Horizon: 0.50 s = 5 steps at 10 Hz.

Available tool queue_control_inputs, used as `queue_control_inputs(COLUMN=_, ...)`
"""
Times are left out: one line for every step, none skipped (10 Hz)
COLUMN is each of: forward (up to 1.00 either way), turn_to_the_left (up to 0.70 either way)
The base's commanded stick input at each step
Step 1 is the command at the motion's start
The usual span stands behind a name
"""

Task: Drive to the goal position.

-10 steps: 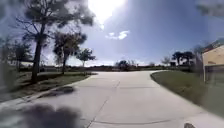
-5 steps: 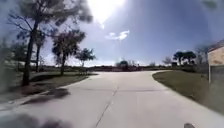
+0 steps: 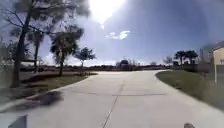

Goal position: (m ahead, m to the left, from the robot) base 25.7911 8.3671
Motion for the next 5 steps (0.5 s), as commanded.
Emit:
queue_control_inputs(forward=0.85, turn_to_the_left=0.00)
queue_control_inputs(forward=0.85, turn_to_the_left=0.00)
queue_control_inputs(forward=0.85, turn_to_the_left=0.00)
queue_control_inputs(forward=0.85, turn_to_the_left=0.00)
queue_control_inputs(forward=0.85, turn_to_the_left=0.00)
